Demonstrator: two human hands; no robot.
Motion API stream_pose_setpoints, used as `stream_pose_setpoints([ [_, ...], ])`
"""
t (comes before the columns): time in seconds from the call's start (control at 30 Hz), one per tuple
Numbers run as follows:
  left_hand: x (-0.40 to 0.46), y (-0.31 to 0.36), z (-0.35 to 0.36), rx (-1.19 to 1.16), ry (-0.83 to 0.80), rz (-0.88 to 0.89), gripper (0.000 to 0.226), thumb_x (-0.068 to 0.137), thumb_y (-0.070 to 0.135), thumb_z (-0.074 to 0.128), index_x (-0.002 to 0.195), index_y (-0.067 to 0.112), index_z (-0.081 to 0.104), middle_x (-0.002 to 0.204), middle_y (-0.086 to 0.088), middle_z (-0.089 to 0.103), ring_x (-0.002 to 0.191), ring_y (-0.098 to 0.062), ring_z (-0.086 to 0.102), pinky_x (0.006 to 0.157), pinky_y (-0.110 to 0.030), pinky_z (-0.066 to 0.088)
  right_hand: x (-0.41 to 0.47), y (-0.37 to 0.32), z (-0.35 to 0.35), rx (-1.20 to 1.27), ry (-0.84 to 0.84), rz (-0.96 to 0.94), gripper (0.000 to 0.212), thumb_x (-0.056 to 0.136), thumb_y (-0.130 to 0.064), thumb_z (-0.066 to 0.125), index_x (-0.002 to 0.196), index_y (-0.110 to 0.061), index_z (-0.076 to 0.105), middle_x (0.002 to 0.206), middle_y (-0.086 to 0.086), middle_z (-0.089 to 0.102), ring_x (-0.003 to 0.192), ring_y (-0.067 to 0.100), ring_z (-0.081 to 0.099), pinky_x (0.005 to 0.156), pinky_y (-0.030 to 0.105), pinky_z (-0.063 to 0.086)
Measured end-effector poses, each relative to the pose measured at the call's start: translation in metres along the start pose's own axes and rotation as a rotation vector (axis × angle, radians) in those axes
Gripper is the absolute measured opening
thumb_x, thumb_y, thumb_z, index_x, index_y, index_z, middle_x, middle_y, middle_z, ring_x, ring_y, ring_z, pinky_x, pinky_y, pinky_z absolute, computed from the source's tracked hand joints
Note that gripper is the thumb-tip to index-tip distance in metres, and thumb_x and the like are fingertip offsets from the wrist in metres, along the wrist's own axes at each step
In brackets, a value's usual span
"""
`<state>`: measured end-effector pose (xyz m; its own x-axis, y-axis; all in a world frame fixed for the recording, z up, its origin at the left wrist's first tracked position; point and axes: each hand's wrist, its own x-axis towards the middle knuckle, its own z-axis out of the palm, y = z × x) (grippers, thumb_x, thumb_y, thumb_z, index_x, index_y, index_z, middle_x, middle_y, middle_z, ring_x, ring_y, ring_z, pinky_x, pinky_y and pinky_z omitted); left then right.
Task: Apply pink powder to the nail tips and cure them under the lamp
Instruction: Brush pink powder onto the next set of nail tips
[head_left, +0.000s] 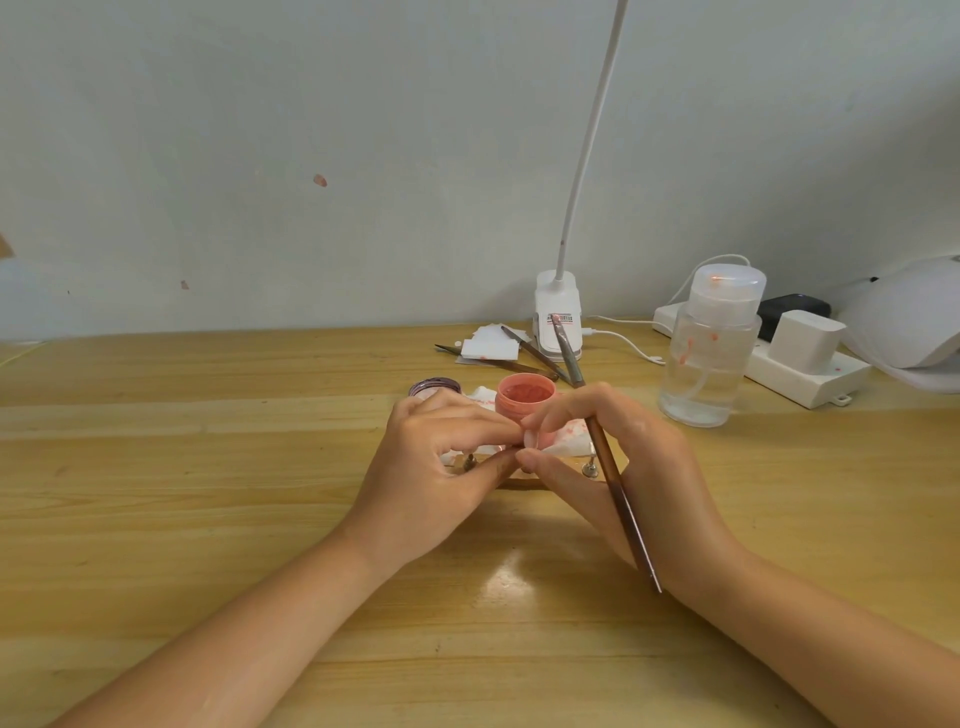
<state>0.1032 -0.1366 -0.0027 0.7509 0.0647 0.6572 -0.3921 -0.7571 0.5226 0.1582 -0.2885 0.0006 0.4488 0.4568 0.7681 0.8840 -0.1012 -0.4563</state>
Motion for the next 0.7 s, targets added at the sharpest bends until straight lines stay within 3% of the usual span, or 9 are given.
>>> stream_pose_setpoints([
  [0.13,-0.001,0.002,-0.001,-0.012,0.020,0.001,0.019,0.069,0.042,0.068,0.086,0.034,0.068,0.084,0.033,0.060,0.092,0.005,0.053,0.090,-0.028,0.031,-0.001,0.002,-0.001,-0.004,0.018,0.014,0.026,0.074,-0.021,0.075,0.086,-0.026,0.053,0.085,-0.008,0.067,0.087,0.008,0.065,0.078,0.030,0.052],
  [0.27,0.000,0.003,-0.002,0.024,0.041,-0.049,0.033,0.063,0.046,0.071,0.095,0.042,0.062,0.096,0.031,0.060,0.098,0.006,0.050,0.095,-0.033,0.033,-0.002,0.009,-0.006,0.045,0.074,0.093,0.028,0.072,-0.012,0.077,0.085,-0.022,0.054,0.082,-0.018,0.064,0.085,-0.001,0.061,0.076,0.015,0.047],
  [0.4,0.000,-0.001,-0.001,-0.022,0.007,-0.162,0.046,0.055,0.057,0.075,0.090,0.042,0.051,0.097,0.028,0.056,0.094,0.009,0.049,0.096,-0.043,0.037,-0.002,0.018,-0.013,0.032,0.032,0.192,0.030,0.073,-0.014,0.076,0.083,-0.033,0.054,0.079,-0.018,0.064,0.084,-0.001,0.060,0.070,0.024,0.051],
  [0.57,0.001,-0.008,0.002,-0.008,-0.081,-0.292,0.055,0.050,0.055,0.073,0.093,0.033,0.048,0.090,0.019,0.058,0.089,0.003,0.052,0.094,-0.043,0.039,-0.002,0.022,-0.014,-0.017,-0.062,0.200,0.032,0.072,-0.018,0.076,0.084,-0.036,0.053,0.081,-0.015,0.064,0.085,-0.001,0.060,0.074,0.013,0.047],
  [0.7,0.000,-0.014,0.003,-0.004,-0.165,-0.373,0.048,0.056,0.044,0.080,0.090,0.032,0.047,0.087,0.014,0.062,0.088,-0.012,0.059,0.093,-0.045,0.041,-0.001,0.023,-0.014,-0.042,-0.122,0.199,0.028,0.072,-0.023,0.075,0.084,-0.036,0.053,0.082,-0.013,0.065,0.085,-0.001,0.060,0.076,0.015,0.048],
])
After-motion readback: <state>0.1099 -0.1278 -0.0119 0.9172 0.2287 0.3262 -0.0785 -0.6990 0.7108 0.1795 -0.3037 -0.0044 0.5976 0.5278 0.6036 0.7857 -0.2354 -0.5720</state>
